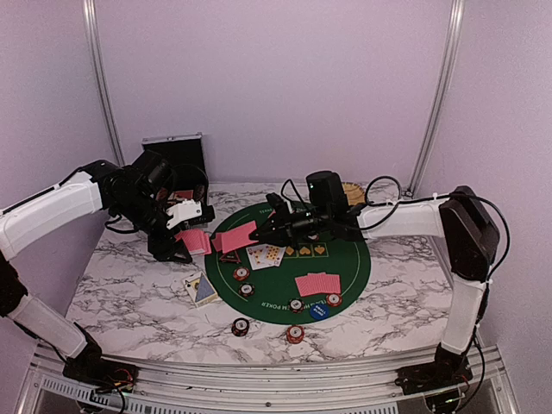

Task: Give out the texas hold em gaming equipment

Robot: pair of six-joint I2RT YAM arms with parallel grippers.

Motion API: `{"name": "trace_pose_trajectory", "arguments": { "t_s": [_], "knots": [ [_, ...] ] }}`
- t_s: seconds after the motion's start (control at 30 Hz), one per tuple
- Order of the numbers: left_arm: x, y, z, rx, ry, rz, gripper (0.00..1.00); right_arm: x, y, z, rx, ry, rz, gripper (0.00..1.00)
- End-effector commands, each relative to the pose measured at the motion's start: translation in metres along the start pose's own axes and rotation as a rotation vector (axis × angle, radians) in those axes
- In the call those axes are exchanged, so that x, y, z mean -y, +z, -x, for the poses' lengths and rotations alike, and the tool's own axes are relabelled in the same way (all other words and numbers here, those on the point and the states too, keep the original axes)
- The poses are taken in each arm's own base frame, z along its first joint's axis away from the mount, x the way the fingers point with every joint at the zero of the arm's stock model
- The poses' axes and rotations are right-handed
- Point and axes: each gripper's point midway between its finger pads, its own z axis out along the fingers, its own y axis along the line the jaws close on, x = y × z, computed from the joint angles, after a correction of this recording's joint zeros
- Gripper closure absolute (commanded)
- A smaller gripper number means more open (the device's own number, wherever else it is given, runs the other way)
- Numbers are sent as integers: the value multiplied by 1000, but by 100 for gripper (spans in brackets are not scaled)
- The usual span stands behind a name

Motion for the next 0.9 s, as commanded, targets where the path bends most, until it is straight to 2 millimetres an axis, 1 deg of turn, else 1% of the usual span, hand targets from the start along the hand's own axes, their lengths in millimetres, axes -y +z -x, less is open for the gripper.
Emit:
{"name": "trace_pose_trajectory", "arguments": {
  "t_s": [0.0, 0.03, 0.1, 0.13, 0.17, 0.23, 0.27, 0.3, 0.4, 0.53, 0.6, 0.67, 0.7, 0.73, 0.8, 0.87],
  "knots": [
    [-2, -12, 8, 33, -2, 25, 100, 5, -28, 10, 48, -72, -89, 100],
    [-2, -12, 7, 32, -2, 25, 100, 11, -33, 14, 58, -77, -140, 100],
    [-2, -11, 7, 29, -4, 24, 100, 20, -42, 24, 78, -165, -255, 100],
    [-2, -11, 6, 29, -3, 25, 100, 19, -47, 32, 94, -208, -316, 100],
    [-2, -11, 6, 28, -4, 24, 100, 24, -52, 39, 106, -249, -388, 100],
    [-2, -12, 5, 26, -3, 27, 100, 38, -65, 48, 121, -306, -540, 100],
    [-1, -13, 5, 27, -2, 29, 100, 49, -75, 54, 137, -331, -636, 100],
    [-1, -12, 3, 23, -1, 29, 100, 54, -83, 60, 154, -361, -707, 100],
    [1, -12, 0, 18, 6, 27, 100, 61, -106, 75, 205, -486, -917, 100],
    [1, -12, -1, 15, 6, 30, 100, 66, -127, 92, 242, -621, -1149, 100],
    [1, -12, 0, 17, 7, 30, 100, 69, -131, 98, 239, -688, -1258, 100],
    [0, -12, 0, 14, 6, 32, 100, 72, -131, 101, 214, -778, -1379, 100],
    [0, -13, 0, 15, 10, 34, 100, 73, -132, 103, 205, -834, -1460, 100],
    [0, -13, 0, 14, 9, 35, 100, 74, -128, 102, 186, -892, -1532, 100],
    [-1, -13, -2, 11, 6, 37, 100, 77, -131, 105, 162, -973, -1684, 100],
    [0, -14, -1, 15, 7, 34, 100, 83, -127, 107, 147, -1025, -1747, 100]
  ]
}}
